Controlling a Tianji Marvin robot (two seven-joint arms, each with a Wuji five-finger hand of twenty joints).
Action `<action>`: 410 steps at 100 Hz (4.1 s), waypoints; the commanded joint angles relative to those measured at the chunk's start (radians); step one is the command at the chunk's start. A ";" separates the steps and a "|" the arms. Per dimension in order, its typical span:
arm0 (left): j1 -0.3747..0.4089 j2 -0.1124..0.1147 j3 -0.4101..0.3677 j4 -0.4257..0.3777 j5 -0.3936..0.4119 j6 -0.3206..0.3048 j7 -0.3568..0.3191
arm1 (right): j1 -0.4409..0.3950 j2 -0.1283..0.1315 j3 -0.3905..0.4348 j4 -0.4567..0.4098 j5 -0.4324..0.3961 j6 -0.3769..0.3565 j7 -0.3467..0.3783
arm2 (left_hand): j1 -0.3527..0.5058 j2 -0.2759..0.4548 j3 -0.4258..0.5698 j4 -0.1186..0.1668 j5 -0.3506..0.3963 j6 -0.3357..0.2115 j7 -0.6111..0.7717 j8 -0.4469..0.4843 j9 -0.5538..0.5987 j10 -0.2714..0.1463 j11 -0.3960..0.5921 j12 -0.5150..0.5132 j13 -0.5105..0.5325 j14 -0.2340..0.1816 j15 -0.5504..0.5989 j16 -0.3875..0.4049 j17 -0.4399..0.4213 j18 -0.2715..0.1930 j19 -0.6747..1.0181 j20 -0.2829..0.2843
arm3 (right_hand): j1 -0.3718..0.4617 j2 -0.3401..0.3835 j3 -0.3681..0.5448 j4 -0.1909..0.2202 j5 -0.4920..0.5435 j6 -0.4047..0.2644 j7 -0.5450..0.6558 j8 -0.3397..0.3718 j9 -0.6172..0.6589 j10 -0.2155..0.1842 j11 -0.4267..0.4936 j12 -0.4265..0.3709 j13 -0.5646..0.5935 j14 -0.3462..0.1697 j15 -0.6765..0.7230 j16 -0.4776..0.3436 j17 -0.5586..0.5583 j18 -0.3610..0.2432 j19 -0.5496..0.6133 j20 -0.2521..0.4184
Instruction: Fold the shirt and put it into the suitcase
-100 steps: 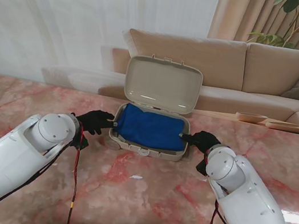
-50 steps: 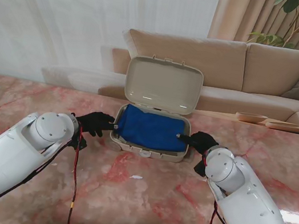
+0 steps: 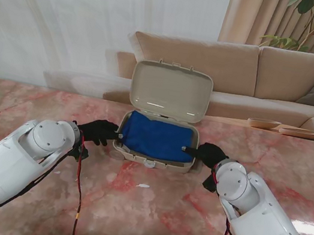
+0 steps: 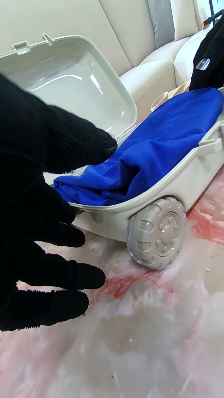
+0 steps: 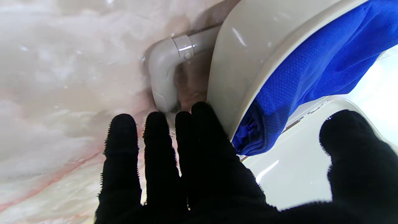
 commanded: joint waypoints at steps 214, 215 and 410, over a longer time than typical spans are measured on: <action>0.498 0.052 -0.283 -0.432 0.130 0.013 -0.069 | -0.430 0.020 0.197 -0.371 0.024 -0.009 0.090 | -0.005 0.053 -0.033 0.008 0.050 -0.180 0.099 0.053 0.052 0.006 -0.016 0.014 -0.012 0.014 0.005 0.003 0.010 0.020 0.022 0.033 | 0.028 0.022 -0.055 0.047 0.021 -0.194 -0.013 0.007 0.015 0.014 0.020 -0.019 0.024 0.017 0.043 0.017 0.008 -0.024 0.075 -0.003; 0.498 0.052 -0.285 -0.432 0.129 0.014 -0.068 | -0.430 0.020 0.197 -0.370 0.025 -0.006 0.087 | -0.005 0.053 -0.033 0.008 0.049 -0.180 0.099 0.053 0.051 0.005 -0.017 0.014 -0.012 0.014 0.005 0.003 0.010 0.020 0.022 0.034 | 0.027 0.021 -0.054 0.047 0.021 -0.193 -0.013 0.007 0.015 0.015 0.020 -0.019 0.024 0.017 0.043 0.017 0.009 -0.024 0.076 -0.003; 0.658 -0.038 -0.379 -0.526 0.192 -0.020 0.358 | 0.029 -0.110 0.186 -0.106 0.287 0.129 -0.235 | -0.003 0.030 -0.031 0.009 0.064 -0.220 0.117 0.061 0.097 -0.017 -0.016 0.018 0.034 -0.012 0.017 0.024 0.032 0.036 0.049 0.072 | 0.202 -0.509 0.469 0.040 -0.209 -0.249 -0.026 -0.015 -0.331 -0.053 0.023 -0.084 -0.184 -0.114 0.015 0.005 -0.152 -0.085 -0.139 0.040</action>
